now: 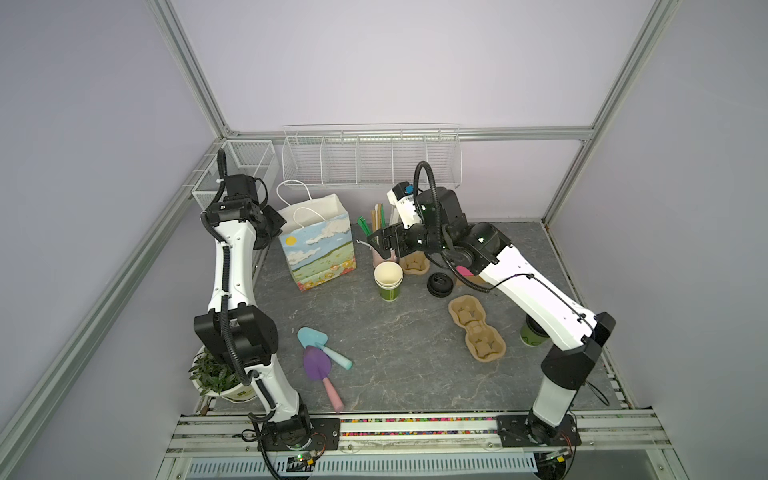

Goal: Pack the takeout coffee
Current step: 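Lift the paper bag with the left gripper and swing it toward the table center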

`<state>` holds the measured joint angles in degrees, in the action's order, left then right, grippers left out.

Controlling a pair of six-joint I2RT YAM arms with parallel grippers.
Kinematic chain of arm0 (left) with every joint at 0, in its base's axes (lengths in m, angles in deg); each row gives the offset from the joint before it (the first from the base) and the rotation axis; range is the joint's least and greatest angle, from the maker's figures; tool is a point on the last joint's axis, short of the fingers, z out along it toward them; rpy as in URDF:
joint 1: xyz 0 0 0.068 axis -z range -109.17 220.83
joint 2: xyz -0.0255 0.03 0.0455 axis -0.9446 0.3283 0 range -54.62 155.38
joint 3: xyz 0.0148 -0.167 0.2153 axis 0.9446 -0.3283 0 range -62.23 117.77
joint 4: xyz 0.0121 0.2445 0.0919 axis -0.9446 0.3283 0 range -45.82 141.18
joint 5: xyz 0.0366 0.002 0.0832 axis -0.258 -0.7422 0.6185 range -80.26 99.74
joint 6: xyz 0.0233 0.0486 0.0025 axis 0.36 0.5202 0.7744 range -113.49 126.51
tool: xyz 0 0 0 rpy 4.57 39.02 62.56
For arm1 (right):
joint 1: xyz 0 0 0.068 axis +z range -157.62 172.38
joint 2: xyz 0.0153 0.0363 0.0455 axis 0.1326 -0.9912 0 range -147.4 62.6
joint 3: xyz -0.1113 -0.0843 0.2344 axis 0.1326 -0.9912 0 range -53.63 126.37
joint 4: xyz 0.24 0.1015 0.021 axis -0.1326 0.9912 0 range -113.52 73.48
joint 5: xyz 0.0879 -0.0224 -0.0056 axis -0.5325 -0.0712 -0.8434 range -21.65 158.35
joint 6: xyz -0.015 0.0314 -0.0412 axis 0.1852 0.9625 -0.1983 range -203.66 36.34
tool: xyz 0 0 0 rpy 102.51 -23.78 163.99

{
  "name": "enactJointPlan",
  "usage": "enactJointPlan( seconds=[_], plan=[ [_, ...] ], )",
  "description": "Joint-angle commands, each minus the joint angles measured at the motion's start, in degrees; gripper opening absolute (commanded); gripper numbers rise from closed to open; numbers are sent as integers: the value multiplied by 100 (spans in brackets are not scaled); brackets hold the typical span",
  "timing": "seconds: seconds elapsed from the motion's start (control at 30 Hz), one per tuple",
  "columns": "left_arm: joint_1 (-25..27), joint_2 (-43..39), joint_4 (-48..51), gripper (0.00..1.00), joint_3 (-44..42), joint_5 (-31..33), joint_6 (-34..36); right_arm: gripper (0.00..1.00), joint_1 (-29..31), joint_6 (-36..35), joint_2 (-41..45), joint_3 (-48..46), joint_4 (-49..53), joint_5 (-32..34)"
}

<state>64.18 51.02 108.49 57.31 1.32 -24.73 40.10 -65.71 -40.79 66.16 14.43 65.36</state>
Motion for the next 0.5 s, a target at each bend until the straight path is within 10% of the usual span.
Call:
enactJointPlan(
  seconds=[0.0, 0.47],
  plan=[
    [525, -367, -167, 0, 417, -756, 600, 96, 40, -57, 166, 202, 94, -138],
    [731, -1689, -261, 0, 415, -745, 388, 96, 48, -120, 503, 379, 394, -72]
  ],
)
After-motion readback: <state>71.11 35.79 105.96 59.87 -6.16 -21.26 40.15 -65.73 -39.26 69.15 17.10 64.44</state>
